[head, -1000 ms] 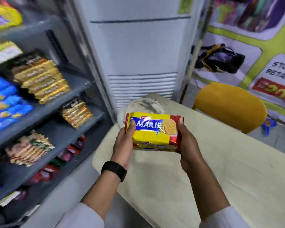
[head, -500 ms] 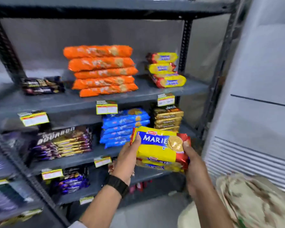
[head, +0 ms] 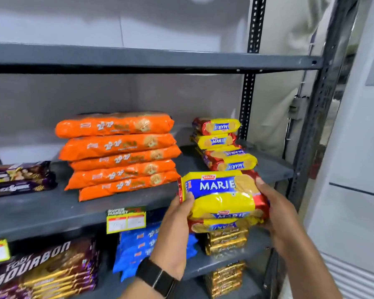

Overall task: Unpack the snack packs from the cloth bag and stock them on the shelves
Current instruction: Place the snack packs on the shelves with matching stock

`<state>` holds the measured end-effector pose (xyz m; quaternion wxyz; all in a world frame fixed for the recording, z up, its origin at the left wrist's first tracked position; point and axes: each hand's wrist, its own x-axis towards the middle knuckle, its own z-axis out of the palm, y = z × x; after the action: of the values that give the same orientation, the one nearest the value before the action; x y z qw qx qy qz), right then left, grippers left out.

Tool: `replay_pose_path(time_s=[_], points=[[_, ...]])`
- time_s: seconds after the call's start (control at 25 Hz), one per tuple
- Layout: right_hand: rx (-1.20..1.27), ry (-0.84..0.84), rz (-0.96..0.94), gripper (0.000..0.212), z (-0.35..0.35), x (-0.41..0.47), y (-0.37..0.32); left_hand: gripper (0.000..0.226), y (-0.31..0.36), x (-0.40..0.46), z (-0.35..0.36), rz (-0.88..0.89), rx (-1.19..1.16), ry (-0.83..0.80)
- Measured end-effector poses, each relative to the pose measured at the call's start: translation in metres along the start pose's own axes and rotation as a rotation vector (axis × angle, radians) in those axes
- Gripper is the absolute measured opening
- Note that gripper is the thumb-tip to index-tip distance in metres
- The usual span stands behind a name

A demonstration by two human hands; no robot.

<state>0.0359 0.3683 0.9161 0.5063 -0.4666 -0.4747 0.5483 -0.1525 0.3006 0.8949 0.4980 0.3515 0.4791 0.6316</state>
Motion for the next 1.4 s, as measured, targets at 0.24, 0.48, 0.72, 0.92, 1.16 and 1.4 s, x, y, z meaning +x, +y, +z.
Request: replay_pose_path(time_s=[0.24,0.48,0.72,0.92,1.16,1.4], points=[[-0.080,0.020,-0.047,0.035,-0.024,0.157,-0.103,0.038,0.076,0.121,0.083,0.037,-0.045,-0.137],[-0.165,-0.037,0.036,0.039,-0.023,0.265,-0.119,0.048,0.100,0.200,0.111,-0.012,-0.061,-0.134],[-0.236,-0.100,0.160,0.043,-0.015,0.300,-0.095,0.044,0.081,0.217,0.102,-0.069,0.011,-0.108],[-0.191,-0.106,0.158,0.062,-0.016,0.293,-0.095,0.045,0.084,0.207,0.093,-0.114,0.008,-0.095],[-0.089,0.197,-0.121,0.071,-0.040,0.208,-0.079,0.057,0.064,0.127,0.075,0.090,0.183,-0.096],[-0.158,0.562,-0.482,0.026,-0.099,0.000,0.023,0.058,-0.028,0.050,0.061,0.490,0.570,-0.237]])
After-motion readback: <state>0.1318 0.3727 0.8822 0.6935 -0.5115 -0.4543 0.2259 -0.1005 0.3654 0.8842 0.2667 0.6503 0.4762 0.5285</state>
